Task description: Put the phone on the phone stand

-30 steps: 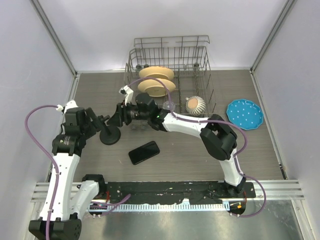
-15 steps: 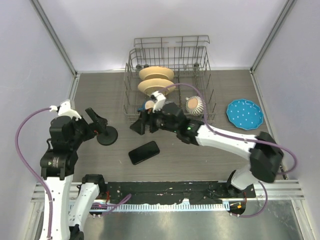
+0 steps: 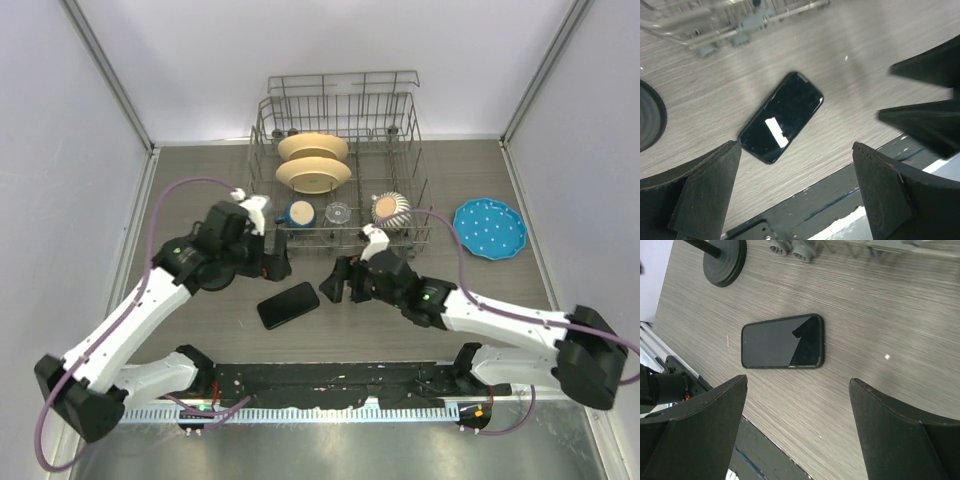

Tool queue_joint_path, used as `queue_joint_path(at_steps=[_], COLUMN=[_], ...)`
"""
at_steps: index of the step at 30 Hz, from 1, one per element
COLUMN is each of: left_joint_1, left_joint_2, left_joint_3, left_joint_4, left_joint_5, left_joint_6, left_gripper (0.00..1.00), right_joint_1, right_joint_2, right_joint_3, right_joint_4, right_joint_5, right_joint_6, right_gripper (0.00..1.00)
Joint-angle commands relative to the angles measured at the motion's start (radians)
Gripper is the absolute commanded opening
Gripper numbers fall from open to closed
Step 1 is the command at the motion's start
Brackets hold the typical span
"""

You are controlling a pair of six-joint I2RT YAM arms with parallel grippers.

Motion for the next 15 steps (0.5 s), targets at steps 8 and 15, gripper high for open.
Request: queue_joint_path(at_steps=[8, 15], left_joint_1=[-0.245, -0.286], left_joint_2=[0.427, 0.585], left_joint_3=[0.165, 0.191], left_joint_4=[-0.218, -0.179], left_joint_5=[-0.282, -0.268], left_joint_6=[0.323, 0.375], left_gripper=[1.0, 1.0], right_joint_1=[-0.01, -0.01], right_joint_2=[-0.656, -0.73], right_joint_3=[-0.224, -0.197], right_joint_4=[-0.127, -0.204], right_joint_5=[0.31, 0.341], right_joint_6=[0.025, -0.029], right_gripper=[0.93, 0.94])
